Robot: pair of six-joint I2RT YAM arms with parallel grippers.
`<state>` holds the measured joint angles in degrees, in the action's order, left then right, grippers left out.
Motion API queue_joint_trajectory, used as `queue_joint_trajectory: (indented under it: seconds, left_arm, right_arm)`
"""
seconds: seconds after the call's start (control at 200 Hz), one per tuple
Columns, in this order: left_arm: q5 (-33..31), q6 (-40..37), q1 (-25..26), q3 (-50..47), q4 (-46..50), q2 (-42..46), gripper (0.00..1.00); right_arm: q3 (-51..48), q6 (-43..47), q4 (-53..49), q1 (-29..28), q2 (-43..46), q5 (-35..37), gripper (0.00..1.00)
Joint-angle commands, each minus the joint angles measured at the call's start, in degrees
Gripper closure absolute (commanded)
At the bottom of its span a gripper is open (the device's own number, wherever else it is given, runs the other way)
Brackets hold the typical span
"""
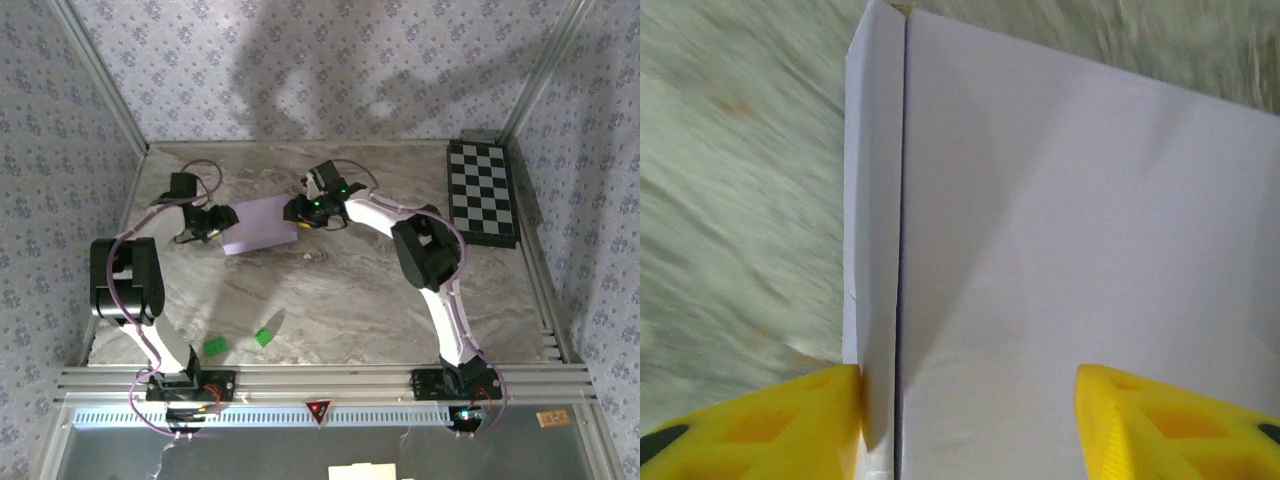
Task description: Fold the paper box
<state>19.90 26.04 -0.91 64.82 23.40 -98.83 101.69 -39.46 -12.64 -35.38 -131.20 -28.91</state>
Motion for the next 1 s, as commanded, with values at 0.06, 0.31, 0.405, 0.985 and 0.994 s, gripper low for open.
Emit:
queue_joint_trajectory:
  seconds: [0.06, 0.31, 0.405, 0.985, 0.994]
  left_arm:
    - [6.2, -2.6, -4.1, 5.8, -0.1, -3.7, 0.43]
    - [0.8, -4.0, -9.6, 12.7, -3.3, -11.7, 0.41]
    - [0.3, -3.6, -10.6, 16.2, -3.1, -14.6, 0.4]
    - [-1.6, -3.3, -16.2, 27.6, 0.1, -22.5, 0.39]
    - [-1.7, -3.3, -16.2, 27.5, 0.1, -22.4, 0.39]
  right_arm:
    - [14.1, -8.2, 13.0, -6.0, -9.9, -0.6, 0.58]
    - [29.8, -10.0, 23.1, -10.1, -23.1, 7.3, 0.59]
    - [36.1, -11.7, 25.6, -11.1, -28.6, 8.1, 0.59]
    - [38.8, -14.4, 28.5, -12.8, -32.6, 6.9, 0.52]
    - [38.4, -14.2, 28.2, -12.8, -32.3, 7.0, 0.52]
